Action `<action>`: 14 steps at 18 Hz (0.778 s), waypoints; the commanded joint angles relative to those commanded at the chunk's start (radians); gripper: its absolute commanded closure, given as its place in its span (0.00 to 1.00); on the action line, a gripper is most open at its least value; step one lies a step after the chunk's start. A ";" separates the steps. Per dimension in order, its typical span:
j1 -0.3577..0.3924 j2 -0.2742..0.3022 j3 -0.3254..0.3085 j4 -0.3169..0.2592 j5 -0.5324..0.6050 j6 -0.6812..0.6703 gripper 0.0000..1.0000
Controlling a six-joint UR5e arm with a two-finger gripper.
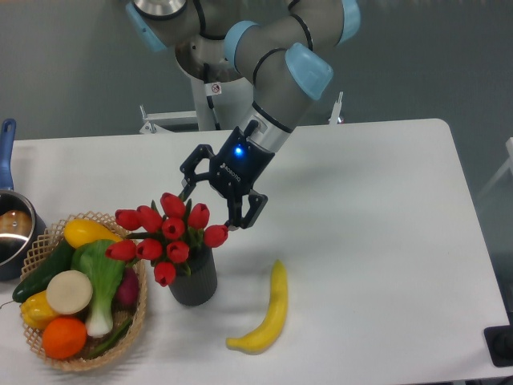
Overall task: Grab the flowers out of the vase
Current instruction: 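Lower the gripper around the tulip stems and close it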
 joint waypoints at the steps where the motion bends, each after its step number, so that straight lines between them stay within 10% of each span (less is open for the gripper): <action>1: -0.005 -0.002 0.002 0.000 0.000 0.002 0.00; 14: -0.049 -0.051 0.040 0.014 0.003 0.008 0.00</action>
